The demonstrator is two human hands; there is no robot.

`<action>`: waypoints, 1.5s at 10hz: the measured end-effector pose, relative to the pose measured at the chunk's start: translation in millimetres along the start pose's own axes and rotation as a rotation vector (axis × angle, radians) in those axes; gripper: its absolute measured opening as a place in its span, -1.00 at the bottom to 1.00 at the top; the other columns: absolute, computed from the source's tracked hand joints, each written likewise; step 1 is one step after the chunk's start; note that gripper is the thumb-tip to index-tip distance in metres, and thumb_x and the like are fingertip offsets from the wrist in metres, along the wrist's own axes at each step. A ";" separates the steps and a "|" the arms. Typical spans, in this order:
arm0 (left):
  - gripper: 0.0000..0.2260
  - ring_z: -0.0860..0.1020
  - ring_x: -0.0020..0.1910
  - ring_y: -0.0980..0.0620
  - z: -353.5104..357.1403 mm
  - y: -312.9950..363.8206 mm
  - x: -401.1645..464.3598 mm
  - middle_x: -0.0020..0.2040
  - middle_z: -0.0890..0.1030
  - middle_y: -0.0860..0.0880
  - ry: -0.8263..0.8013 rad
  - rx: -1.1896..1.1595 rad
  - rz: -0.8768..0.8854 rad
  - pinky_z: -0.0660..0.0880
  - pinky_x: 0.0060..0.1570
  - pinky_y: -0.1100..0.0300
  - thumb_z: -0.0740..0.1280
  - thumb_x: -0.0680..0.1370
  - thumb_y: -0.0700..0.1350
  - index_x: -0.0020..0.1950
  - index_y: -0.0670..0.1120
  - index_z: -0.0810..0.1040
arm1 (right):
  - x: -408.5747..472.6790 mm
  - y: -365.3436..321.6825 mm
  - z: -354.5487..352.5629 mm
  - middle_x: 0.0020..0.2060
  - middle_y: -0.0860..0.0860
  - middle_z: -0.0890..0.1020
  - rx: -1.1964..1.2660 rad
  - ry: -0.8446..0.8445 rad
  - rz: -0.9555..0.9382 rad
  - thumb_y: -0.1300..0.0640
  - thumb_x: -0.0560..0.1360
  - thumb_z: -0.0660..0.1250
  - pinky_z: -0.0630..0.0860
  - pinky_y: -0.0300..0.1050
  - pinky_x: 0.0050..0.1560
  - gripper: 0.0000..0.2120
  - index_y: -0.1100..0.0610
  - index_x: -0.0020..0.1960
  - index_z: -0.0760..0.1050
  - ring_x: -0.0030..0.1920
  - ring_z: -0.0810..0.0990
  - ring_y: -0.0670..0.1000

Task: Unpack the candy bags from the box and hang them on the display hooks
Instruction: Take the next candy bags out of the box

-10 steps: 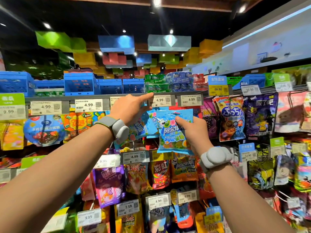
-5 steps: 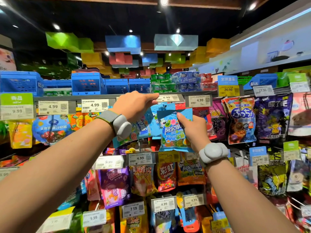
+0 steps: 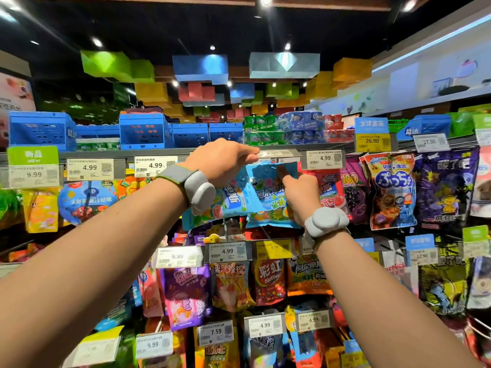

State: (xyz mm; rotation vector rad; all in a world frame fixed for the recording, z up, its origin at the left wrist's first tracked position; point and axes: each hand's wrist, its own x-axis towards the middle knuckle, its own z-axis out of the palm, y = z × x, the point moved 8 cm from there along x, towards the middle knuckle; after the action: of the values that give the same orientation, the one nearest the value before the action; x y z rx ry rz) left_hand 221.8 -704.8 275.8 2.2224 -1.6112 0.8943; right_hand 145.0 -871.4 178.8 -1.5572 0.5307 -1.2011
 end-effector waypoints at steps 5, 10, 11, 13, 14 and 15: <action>-0.59 0.58 0.13 -0.16 -1.3 3.3 -1.5 0.28 0.59 -0.04 -0.023 -0.040 -0.004 0.55 0.05 -0.05 0.04 0.62 0.23 0.42 0.21 0.41 | 4.9 3.0 10.8 -0.47 -0.03 0.42 0.093 -0.025 0.009 0.00 0.54 0.42 0.22 -0.14 -0.42 -0.66 0.09 -0.32 0.42 -0.45 0.30 -0.01; -0.60 0.60 -0.03 -0.14 -0.6 7.4 -3.9 0.16 0.65 -0.08 -0.037 -0.025 0.008 0.57 -0.04 -0.02 0.04 0.63 0.21 0.41 0.21 0.42 | 43.1 33.5 24.4 0.26 0.26 0.54 -0.482 -0.013 0.099 -0.22 0.62 0.14 0.43 -0.05 0.20 -0.37 0.25 0.45 0.37 0.26 0.53 0.22; -0.61 0.60 0.01 -0.15 -0.3 6.5 -4.1 0.18 0.64 -0.07 -0.027 -0.037 0.012 0.56 -0.03 -0.02 0.04 0.63 0.21 0.41 0.20 0.42 | 44.0 36.6 30.4 0.25 0.26 0.53 -0.535 -0.052 0.124 -0.26 0.62 0.10 0.42 -0.04 0.18 -0.35 0.23 0.44 0.38 0.26 0.53 0.22; -0.63 0.59 0.10 -0.18 1.5 5.9 -4.3 0.16 0.65 -0.08 0.014 -0.064 0.025 0.44 -0.10 0.10 0.09 0.65 0.16 0.43 0.16 0.43 | 36.2 50.8 25.1 -0.35 0.15 0.54 -0.439 0.039 0.118 -0.31 0.52 0.28 0.32 -0.08 -0.20 -0.43 0.20 -0.32 0.46 -0.22 0.53 0.15; -0.61 0.57 0.17 -0.16 4.3 4.4 -4.1 0.26 0.60 -0.04 0.021 -0.069 0.021 0.47 -0.01 0.08 0.09 0.65 0.17 0.45 0.15 0.41 | 29.1 58.0 21.2 -0.26 0.19 0.59 -0.453 -0.006 0.119 -0.19 0.56 0.29 0.40 -0.07 -0.15 -0.53 0.21 -0.26 0.53 -0.14 0.59 0.17; -0.61 0.57 0.19 -0.14 7.1 3.5 -3.8 0.29 0.58 -0.03 0.023 -0.087 0.028 0.47 0.02 0.08 0.10 0.65 0.17 0.45 0.13 0.41 | 18.1 53.6 15.7 -0.19 0.19 0.58 -0.465 -0.033 0.080 -0.08 0.61 0.27 0.32 -0.14 -0.17 -0.62 0.22 -0.14 0.53 -0.12 0.54 0.16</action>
State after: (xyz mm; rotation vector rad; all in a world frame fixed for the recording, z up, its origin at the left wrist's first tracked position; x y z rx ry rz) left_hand 220.1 -706.9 267.5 2.1292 -1.6422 0.8372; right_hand 178.9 -897.8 138.7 -1.9195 0.8888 -1.0339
